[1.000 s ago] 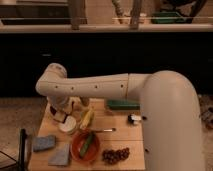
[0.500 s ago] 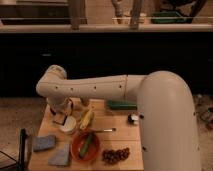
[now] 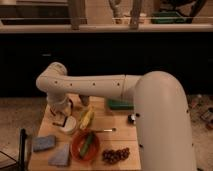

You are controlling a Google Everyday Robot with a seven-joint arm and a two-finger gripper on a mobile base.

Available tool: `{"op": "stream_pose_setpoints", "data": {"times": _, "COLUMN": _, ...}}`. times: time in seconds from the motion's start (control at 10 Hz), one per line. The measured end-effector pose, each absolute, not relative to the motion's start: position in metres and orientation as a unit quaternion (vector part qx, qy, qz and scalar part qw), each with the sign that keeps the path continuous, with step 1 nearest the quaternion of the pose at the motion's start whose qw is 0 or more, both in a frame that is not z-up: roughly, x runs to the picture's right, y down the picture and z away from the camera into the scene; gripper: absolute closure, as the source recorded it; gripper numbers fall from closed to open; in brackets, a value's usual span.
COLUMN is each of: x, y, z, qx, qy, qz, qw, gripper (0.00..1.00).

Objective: Place eraser in paper cup

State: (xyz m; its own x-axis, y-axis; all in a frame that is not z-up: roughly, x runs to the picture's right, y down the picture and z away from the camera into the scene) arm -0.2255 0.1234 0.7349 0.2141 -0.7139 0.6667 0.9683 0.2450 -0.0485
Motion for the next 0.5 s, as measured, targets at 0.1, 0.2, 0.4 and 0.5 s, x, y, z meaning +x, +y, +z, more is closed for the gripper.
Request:
{"op": "stream_pose_setpoints", "data": {"times": 0.1, "x": -0.222, "y": 0.127, "z": 0.734, "qx": -0.247, "qy": -0.275, "qz": -0.569, "qw": 0.735, "gripper": 1.00}}
{"op": "stream_pose_setpoints", "data": {"times": 0.2, "x": -0.218, "y": 0.130, "z": 0.732, "qx": -0.256, "qy": -0.279, "qz": -0.570, "qw": 0.729, "gripper": 1.00}}
{"op": "stream_pose_setpoints", "data": {"times": 0.4, "x": -0.211, "y": 0.134, "z": 0.728, "qx": -0.270, "qy": -0.284, "qz": -0.571, "qw": 0.722, "gripper": 0.99}}
{"op": "stream_pose_setpoints", "data": {"times": 0.5, "x": -0.208, "y": 0.135, "z": 0.727, "qx": -0.278, "qy": -0.285, "qz": -0.572, "qw": 0.717, "gripper": 0.93}}
